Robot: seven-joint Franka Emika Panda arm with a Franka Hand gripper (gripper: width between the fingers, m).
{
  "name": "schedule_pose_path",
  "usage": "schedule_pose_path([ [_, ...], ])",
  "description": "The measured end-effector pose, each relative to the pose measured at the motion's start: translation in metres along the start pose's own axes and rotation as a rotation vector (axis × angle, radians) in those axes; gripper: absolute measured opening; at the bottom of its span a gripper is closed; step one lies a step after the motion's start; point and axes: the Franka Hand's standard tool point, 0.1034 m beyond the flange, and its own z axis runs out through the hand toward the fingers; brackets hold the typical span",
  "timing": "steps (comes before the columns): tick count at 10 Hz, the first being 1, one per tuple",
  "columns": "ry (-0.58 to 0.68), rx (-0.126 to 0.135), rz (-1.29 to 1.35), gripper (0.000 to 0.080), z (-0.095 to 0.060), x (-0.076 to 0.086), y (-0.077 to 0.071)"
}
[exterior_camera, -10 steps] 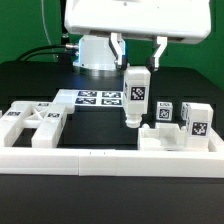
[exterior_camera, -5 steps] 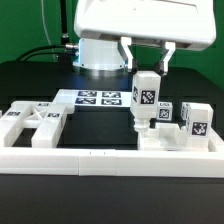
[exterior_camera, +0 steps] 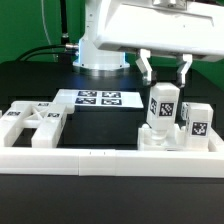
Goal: Assemble chair
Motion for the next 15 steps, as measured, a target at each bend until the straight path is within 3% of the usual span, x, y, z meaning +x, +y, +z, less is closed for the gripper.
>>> schedule_pose_path([
  [5, 0.01, -0.001, -0.001, 0.0281, -0.001, -0.006, -0.002],
  [9, 0.002, -0.008, -0.011, 0.0281, 0.0, -0.011, 0.008],
  [15, -0.012, -0.005, -0.014, 0.0281, 0.006, -0.017, 0.005],
])
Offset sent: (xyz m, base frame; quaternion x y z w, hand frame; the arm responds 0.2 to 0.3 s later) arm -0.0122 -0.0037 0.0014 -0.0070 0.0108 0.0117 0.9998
